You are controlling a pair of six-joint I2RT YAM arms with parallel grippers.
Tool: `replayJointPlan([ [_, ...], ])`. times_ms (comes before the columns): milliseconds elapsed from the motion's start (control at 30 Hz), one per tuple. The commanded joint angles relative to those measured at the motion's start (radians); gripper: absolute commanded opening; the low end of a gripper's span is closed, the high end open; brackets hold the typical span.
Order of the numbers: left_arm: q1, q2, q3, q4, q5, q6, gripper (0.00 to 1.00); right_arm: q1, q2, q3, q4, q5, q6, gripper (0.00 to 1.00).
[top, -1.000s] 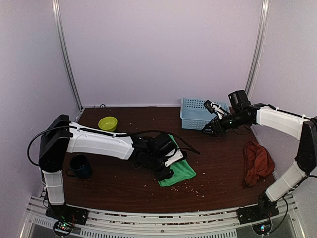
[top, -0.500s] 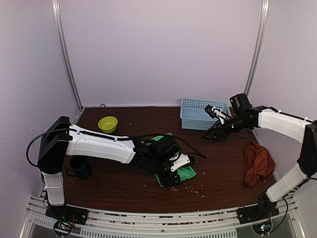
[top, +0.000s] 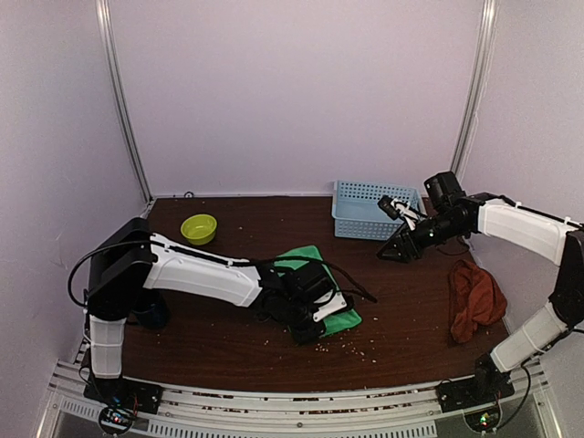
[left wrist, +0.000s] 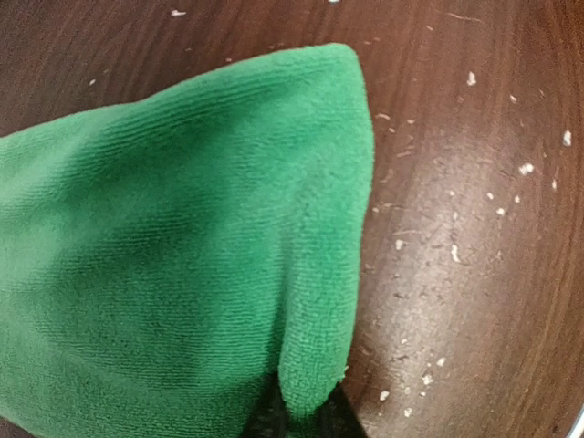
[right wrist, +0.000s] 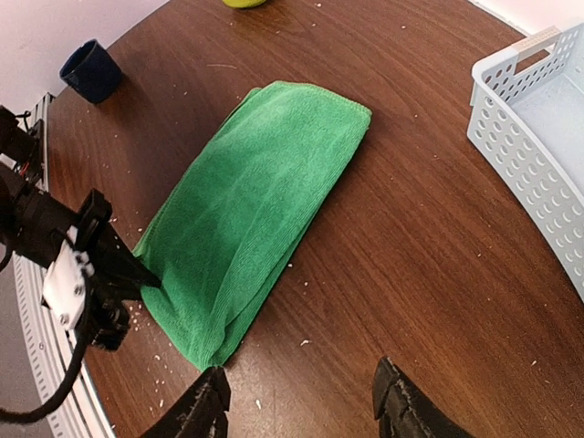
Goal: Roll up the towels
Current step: Roll the towel at the center of the board.
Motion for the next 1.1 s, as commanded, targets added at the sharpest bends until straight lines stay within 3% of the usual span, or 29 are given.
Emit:
replayJointPlan([
  [0, 0.022, -0.004, 0.0, -0.027, 0.081, 0.016, 0.04, -0.006, -0.075, 0.05, -0.135, -0.052, -0.076, 0.55],
  [100, 0.089, -0.027, -0.015, -0.009, 0.27, -0.005, 0.0, 0.0, -0.12, 0.04, -0.213, -0.066, -0.158, 0.54],
  [200, 0.178, -0.013, -0.002, -0.005, 0.561, -0.033, 0.0, 0.041, -0.163, -0.003, -0.248, -0.039, -0.232, 0.53],
  [500, 0.314, 0.108, 0.042, 0.044, 1.051, -0.181, 0.0, 0.368, -0.201, -0.174, -0.089, 0.212, -0.318, 0.56],
  [733, 0.334, 0.179, 0.074, 0.038, 1.114, -0.227, 0.0, 0.526, -0.059, -0.171, 0.146, 0.391, -0.277, 0.59],
  [1067, 0.354, 0.197, 0.038, 0.08, 1.153, -0.281, 0.0, 0.608, 0.099, -0.151, 0.296, 0.413, -0.313, 0.62],
])
